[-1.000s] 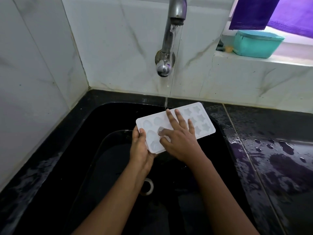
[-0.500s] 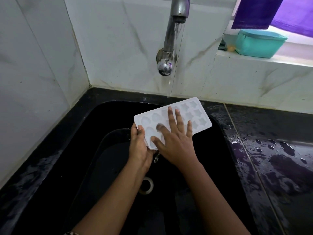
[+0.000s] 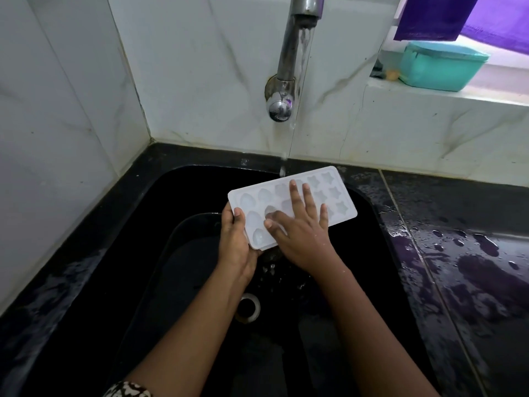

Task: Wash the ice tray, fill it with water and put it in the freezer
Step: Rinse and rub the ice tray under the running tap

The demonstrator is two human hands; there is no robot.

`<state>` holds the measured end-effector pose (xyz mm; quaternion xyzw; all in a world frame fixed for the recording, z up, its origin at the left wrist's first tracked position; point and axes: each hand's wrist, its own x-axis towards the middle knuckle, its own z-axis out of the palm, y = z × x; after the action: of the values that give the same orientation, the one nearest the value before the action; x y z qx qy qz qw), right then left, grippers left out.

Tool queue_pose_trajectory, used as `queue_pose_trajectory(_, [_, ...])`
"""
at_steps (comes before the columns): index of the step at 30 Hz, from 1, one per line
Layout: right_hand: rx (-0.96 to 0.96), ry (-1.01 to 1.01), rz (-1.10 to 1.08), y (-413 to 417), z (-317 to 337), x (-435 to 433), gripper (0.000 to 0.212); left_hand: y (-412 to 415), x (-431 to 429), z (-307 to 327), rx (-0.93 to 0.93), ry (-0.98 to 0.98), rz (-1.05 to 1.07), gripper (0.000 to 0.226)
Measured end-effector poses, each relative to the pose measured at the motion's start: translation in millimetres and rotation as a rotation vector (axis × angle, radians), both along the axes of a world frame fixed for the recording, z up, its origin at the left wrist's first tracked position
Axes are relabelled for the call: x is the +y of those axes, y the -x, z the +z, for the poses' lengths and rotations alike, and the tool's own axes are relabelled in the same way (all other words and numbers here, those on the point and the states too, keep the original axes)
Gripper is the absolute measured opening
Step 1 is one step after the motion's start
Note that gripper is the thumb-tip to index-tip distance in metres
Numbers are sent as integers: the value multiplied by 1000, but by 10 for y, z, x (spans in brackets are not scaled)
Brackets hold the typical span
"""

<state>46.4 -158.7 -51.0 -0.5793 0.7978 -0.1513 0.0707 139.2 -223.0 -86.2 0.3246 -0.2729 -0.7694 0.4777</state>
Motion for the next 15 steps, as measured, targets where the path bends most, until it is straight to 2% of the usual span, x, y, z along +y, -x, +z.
queue_pose_trajectory(4, [71, 84, -44, -54, -41, 10, 42, 32, 35, 4, -3, -12, -34, 30])
queue_pose_trajectory(9, [-5, 38, 12, -13, -33, -9, 40, -38, -21, -3, 31, -13, 7, 29])
queue_pose_trajectory(13, [244, 221, -93, -111, -118, -8, 49, 21, 51, 2, 15, -30, -27, 32])
queue_pose_trajectory(15, [248, 199, -51, -168, -137, -20, 50, 20, 30, 10, 20, -29, -6, 33])
